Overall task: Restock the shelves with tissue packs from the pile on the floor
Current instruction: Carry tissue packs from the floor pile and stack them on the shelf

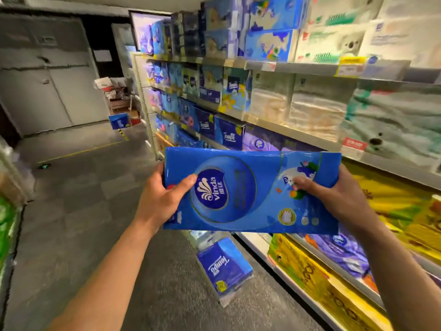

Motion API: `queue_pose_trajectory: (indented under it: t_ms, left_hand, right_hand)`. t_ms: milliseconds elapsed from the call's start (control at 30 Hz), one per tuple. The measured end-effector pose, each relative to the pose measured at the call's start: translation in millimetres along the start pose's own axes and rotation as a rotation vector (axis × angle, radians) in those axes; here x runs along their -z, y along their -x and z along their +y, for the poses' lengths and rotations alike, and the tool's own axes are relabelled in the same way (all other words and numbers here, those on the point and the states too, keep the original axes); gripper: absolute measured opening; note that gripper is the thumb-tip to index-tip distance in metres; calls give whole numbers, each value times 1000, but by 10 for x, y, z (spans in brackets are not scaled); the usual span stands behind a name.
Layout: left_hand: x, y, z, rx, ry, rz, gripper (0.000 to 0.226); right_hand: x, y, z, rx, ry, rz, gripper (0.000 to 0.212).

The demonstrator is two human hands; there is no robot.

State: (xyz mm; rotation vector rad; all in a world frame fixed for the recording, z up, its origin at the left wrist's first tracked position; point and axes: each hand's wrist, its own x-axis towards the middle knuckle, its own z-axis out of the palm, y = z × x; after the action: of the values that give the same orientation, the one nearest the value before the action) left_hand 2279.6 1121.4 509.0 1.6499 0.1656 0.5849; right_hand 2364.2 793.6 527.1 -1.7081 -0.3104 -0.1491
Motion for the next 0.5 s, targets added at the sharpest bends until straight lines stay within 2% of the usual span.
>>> queue_pose_trajectory:
  t_ms: [67, 167, 367, 500]
  left_hand:
    - [71, -663, -43, -11, -16, -44, 45]
    - [48, -1568, -129, -36, 25, -116, 41]
    - [-259, -3233, -450, -141, 24, -193, 62]
    - [-553, -4264, -523, -209, 21, -219, 63]
  right_hand:
    - [-281, -398, 2, -18, 16, 38, 51]
    - [-553, -1003, 4, -7, 30, 83, 51]
    - [-846, -2311, 230, 71, 97, 163, 58]
    - [-949, -3202, 246, 120, 138, 246, 42]
